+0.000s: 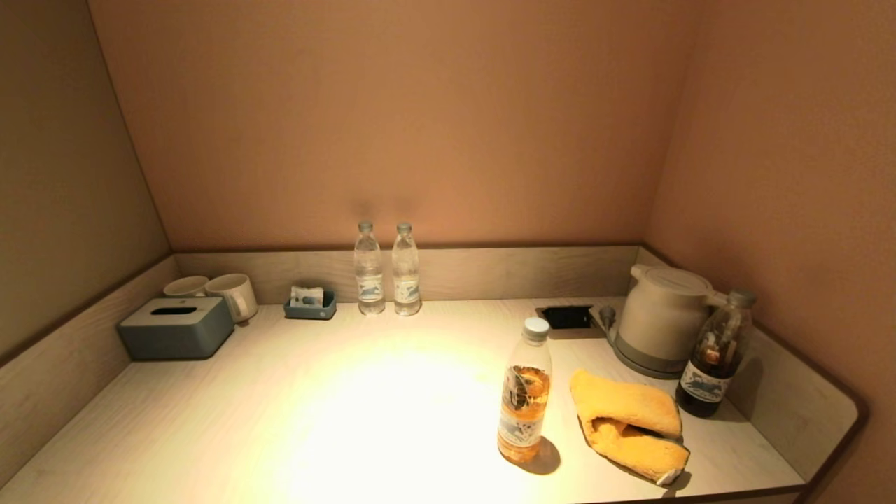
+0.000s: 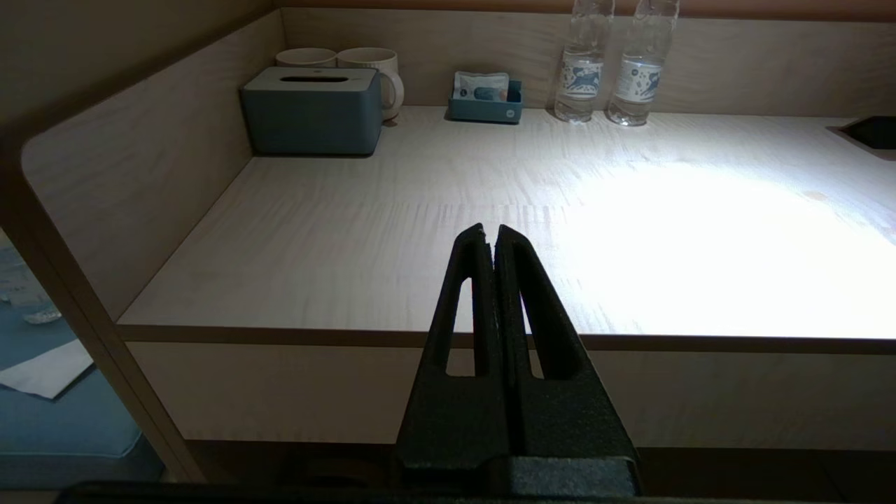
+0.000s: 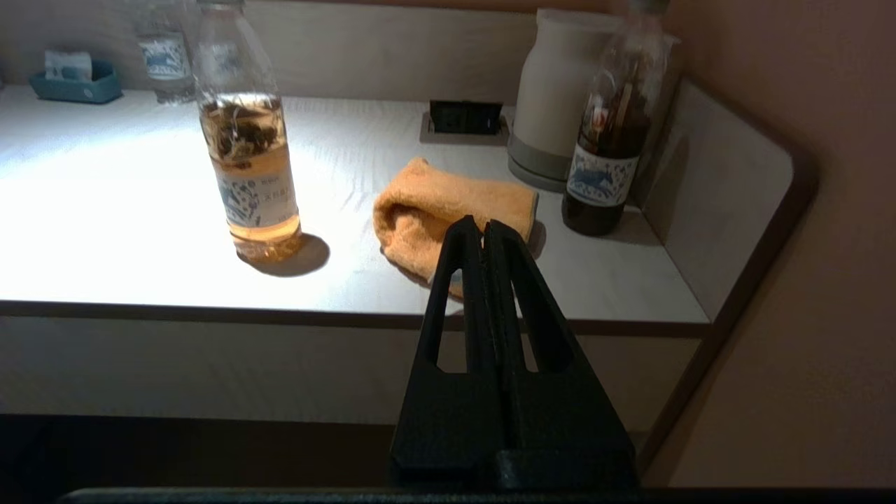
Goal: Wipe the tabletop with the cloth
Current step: Pick up the bottle
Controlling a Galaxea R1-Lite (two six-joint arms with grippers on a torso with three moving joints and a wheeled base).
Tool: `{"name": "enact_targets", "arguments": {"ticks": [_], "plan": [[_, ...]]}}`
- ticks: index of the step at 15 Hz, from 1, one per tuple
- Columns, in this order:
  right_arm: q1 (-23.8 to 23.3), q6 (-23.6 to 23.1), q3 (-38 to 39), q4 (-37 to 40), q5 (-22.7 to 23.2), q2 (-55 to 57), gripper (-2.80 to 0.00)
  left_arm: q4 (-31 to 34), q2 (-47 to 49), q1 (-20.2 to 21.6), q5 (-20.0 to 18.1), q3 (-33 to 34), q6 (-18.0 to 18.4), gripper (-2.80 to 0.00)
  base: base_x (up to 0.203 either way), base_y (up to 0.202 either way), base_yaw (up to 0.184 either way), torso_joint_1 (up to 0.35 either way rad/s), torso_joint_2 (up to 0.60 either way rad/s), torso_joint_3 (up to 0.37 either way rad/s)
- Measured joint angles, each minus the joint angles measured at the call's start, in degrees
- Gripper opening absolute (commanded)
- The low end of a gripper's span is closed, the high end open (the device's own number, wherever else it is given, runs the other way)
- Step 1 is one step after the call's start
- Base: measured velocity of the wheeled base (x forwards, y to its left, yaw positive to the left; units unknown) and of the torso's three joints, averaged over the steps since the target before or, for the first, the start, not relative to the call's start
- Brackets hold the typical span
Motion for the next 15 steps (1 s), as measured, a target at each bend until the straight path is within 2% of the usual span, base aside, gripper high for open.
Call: {"name": "enact_targets", "arguments": {"ticks": [4,7,10,15], "plan": [[0.0,0.33,-9.16,3.1,1.9,2.35,-2.8,0.02,0.0,0.0,-0.01,0.0,-0.01,-2.8,0.0,0.0,0.0,0.0,0.0,0.0],[0.14,1.59,-13.88,5.82,4.43,8.84,-2.8,0.02,0.0,0.0,-0.01,0.0,0.0,-2.8,0.0,0.0,0.0,0.0,0.0,0.0],[0.38,3.29,-18.05,5.17,7.27,19.37,-2.8,0.02,0.0,-0.01,-0.02,0.0,0.0,-2.8,0.0,0.0,0.0,0.0,0.0,0.0],[1.31,4.07,-24.02,-1.23,12.21,45.74,-2.8,0.02,0.0,-0.01,-0.01,0.0,0.02,-2.8,0.0,0.0,0.0,0.0,0.0,0.0]]}}
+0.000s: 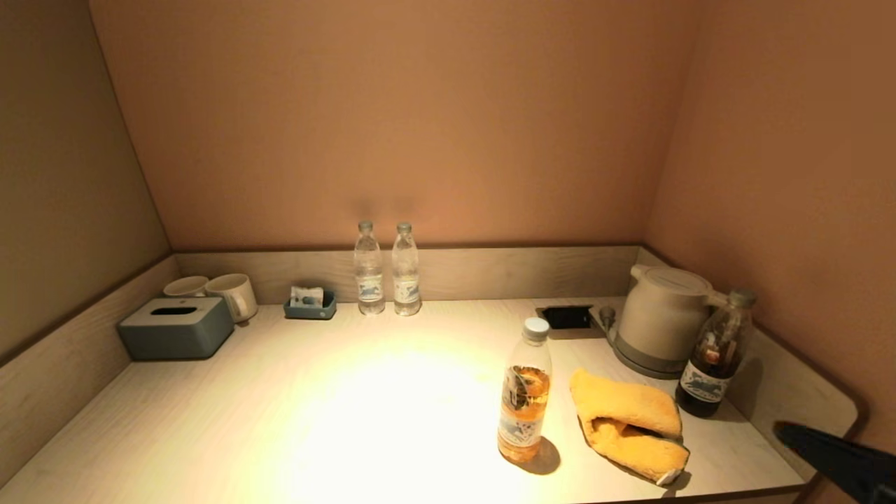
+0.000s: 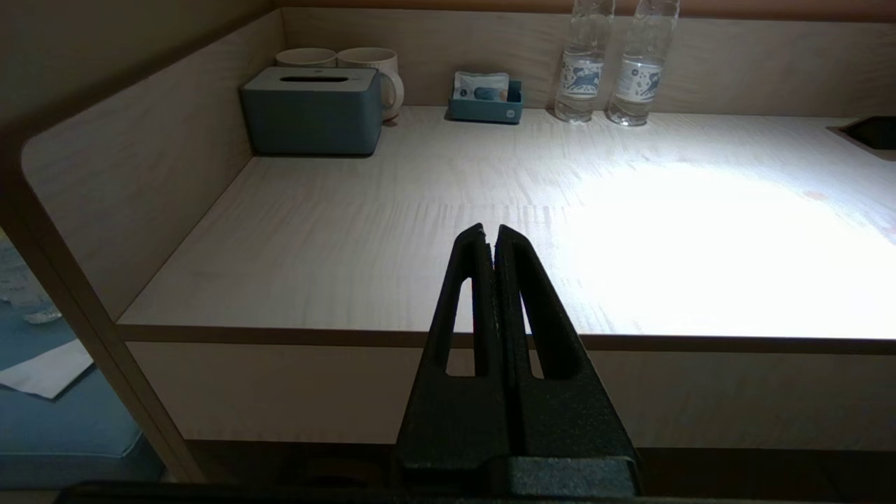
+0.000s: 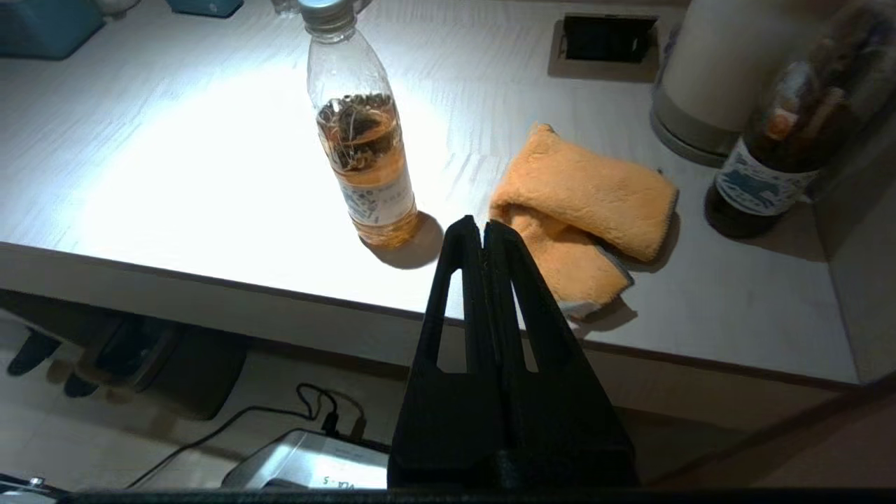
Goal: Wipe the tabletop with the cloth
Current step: Pick up the bottle
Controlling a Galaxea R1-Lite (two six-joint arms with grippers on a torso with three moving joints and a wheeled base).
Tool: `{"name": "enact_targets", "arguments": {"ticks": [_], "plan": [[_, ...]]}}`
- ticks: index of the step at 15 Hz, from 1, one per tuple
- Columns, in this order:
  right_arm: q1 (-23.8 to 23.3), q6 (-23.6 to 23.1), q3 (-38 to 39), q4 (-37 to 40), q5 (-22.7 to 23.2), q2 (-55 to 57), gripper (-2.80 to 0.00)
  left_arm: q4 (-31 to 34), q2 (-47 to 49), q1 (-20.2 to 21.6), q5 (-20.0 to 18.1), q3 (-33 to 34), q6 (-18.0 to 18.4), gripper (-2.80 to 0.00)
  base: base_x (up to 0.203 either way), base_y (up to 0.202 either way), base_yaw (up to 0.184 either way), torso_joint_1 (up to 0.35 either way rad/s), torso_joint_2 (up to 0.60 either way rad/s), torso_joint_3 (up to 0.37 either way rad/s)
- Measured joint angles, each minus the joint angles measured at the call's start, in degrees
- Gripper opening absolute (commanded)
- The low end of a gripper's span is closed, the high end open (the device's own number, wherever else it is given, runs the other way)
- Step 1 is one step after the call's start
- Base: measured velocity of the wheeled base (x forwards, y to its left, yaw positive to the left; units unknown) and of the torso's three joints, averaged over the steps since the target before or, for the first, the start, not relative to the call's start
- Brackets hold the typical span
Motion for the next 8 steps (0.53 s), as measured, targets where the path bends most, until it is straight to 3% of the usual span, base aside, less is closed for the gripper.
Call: {"name": "enact_targets", "arguments": {"ticks": [4,8], "plan": [[3.93,-0.03,-6.96,-9.58,1.61,18.83,-2.8,0.0,0.0,0.04,0.0,0.0,-0.01,-2.8,0.0,0.0,0.0,0.0,0.0,0.0],[8.47,-0.33,-10.08,-21.43,-0.42,31.18,-2.8,0.0,0.0,0.01,-0.02,0.0,0.0,-2.8,0.0,0.0,0.0,0.0,0.0,0.0]]}}
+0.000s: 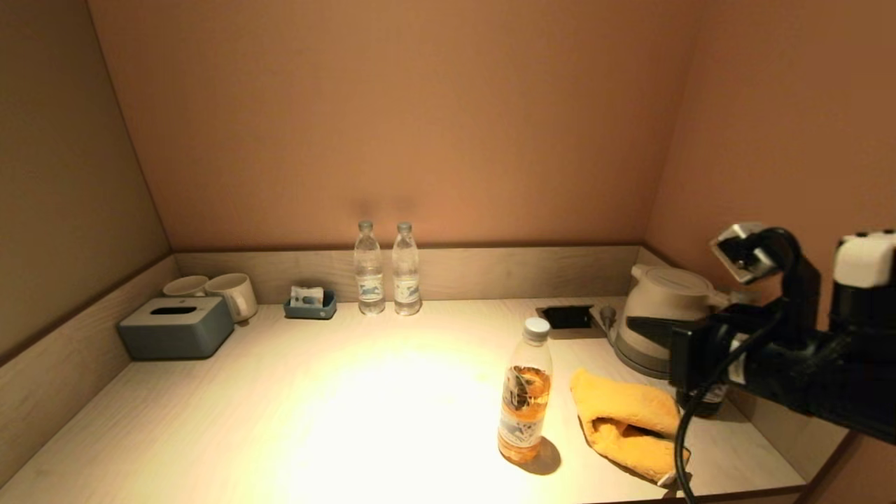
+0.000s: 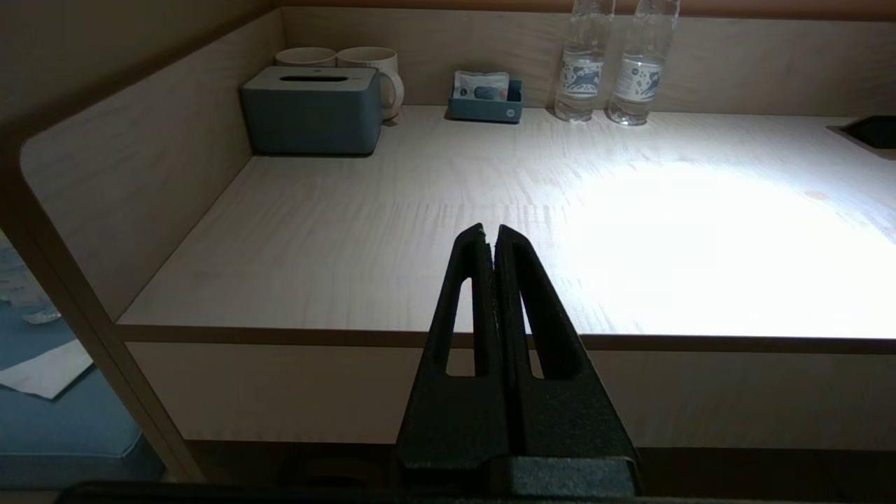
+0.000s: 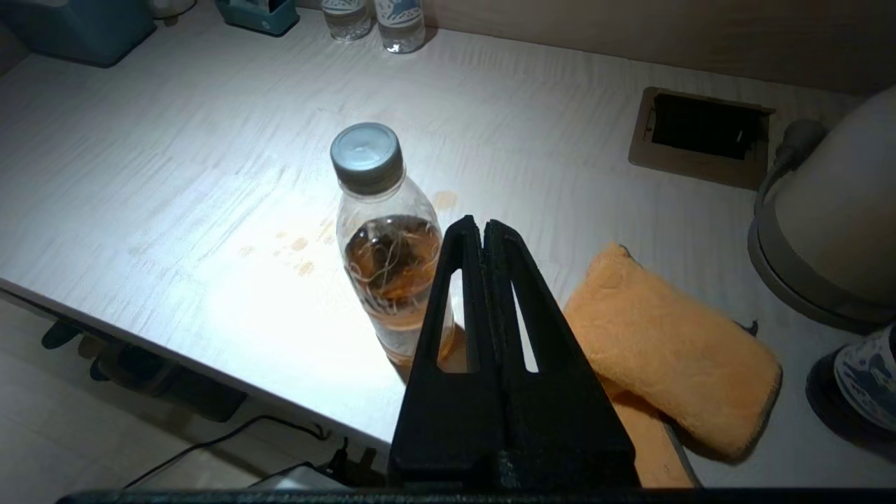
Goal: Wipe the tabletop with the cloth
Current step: Pick up the bottle
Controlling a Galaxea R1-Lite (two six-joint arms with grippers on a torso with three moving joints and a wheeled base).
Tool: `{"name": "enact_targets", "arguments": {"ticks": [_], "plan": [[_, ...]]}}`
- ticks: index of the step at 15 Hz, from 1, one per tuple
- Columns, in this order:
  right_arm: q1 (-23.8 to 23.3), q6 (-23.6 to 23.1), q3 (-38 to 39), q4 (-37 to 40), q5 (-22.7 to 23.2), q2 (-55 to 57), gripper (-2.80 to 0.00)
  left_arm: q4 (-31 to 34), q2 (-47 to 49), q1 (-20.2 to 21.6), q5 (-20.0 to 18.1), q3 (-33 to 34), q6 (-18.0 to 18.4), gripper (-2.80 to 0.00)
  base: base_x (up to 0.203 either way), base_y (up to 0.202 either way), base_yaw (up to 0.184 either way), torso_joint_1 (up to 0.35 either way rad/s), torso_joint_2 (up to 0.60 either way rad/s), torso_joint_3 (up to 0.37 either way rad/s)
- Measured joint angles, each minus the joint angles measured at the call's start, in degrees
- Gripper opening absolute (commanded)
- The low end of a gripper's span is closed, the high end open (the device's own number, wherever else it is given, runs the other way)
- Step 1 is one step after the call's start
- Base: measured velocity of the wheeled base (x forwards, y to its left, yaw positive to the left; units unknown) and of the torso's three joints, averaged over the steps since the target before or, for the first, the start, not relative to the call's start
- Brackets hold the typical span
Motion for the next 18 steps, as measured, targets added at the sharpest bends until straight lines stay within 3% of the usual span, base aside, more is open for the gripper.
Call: {"name": "enact_targets", "arguments": {"ticks": [7,15,16,18], "plan": [[2.68,-4.55,2.49,-20.46,-1.85,13.16,-2.8,0.0,0.0,0.0,0.02,0.0,0.0,-2.8,0.0,0.0,0.0,0.0,0.0,0.0],[6.66,-5.86,3.28,-32.53,-2.06,15.81,-2.8,0.01,0.0,-0.01,0.02,0.0,0.0,-2.8,0.0,0.0,0.0,0.0,0.0,0.0],[7.72,-5.97,3.56,-32.99,-2.22,15.88,0.0,0.0,0.0,-0.01,0.01,0.0,-0.02,-2.8,0.0,0.0,0.0,0.0,0.0,0.0],[8.79,-6.23,4.53,-33.38,-2.34,16.02,0.0,0.0,0.0,-0.01,0.03,0.0,-0.04,-2.8,0.0,0.0,0.0,0.0,0.0,0.0]]}}
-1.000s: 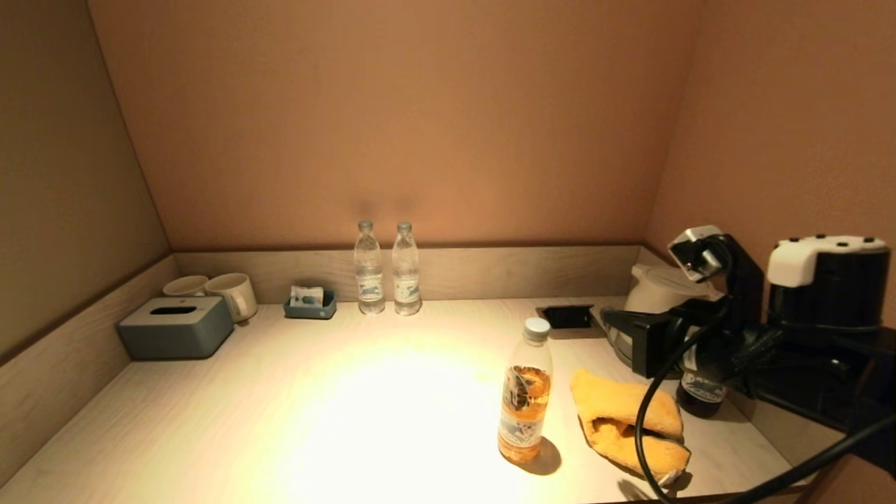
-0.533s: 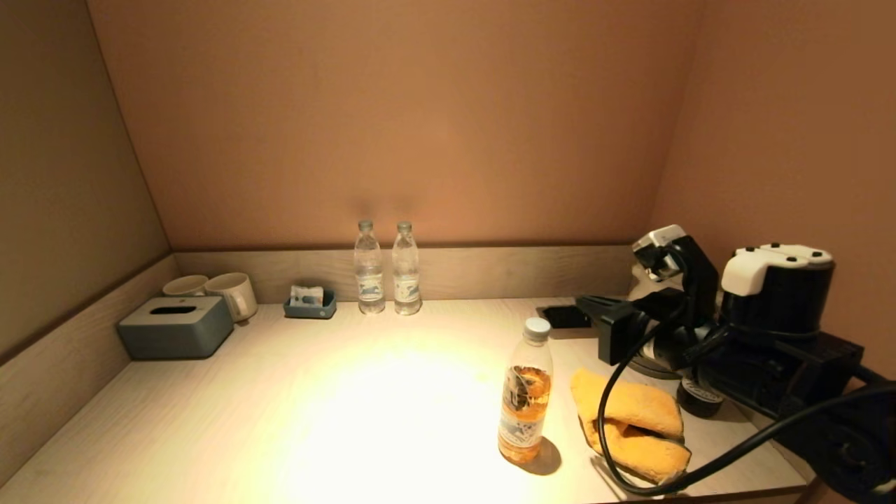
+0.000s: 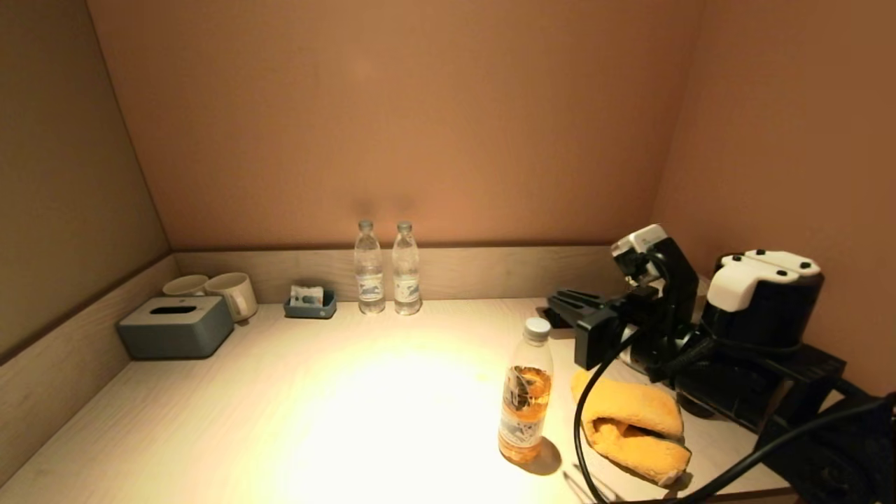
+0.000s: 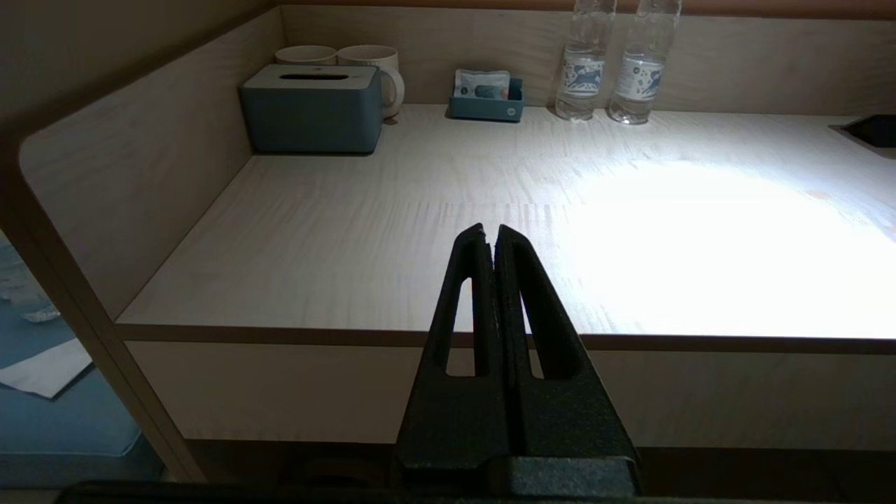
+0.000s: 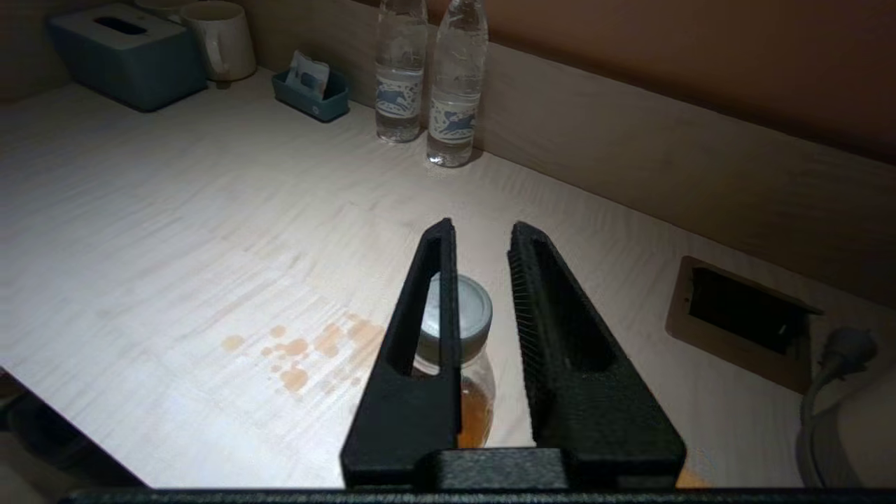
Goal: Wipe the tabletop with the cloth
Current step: Pick up the bottle
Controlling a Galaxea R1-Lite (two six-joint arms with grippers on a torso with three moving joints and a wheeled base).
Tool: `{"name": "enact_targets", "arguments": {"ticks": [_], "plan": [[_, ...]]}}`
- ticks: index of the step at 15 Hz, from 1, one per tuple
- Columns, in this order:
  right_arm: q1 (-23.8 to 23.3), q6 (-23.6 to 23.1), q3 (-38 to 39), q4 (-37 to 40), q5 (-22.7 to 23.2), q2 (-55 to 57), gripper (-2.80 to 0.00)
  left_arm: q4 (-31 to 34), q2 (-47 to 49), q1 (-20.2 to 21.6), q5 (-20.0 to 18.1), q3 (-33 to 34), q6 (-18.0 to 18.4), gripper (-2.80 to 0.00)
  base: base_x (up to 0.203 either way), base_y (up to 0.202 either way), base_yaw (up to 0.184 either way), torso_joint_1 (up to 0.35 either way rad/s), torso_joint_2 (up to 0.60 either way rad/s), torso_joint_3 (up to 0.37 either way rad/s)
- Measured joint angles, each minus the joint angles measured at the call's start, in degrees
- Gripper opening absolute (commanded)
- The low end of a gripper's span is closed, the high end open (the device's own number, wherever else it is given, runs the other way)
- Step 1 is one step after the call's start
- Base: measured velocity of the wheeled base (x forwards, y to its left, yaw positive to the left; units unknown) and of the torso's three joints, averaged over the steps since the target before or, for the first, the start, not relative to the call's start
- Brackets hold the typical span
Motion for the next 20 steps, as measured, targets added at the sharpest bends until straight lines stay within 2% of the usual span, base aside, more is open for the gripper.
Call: {"name": "enact_targets", "arguments": {"ticks": [9,20], "plan": [[1.61,-0.35,2.06,0.04,0.09,0.26,0.0,-0.02,0.0,0.0,-0.02,0.0,-0.01,-2.8,0.0,0.0,0.0,0.0,0.0,0.0],[2.57,-0.23,0.78,-3.92,0.09,8.64,0.0,0.0,0.0,0.01,-0.03,0.0,0.01,-2.8,0.0,0.0,0.0,0.0,0.0,0.0]]}}
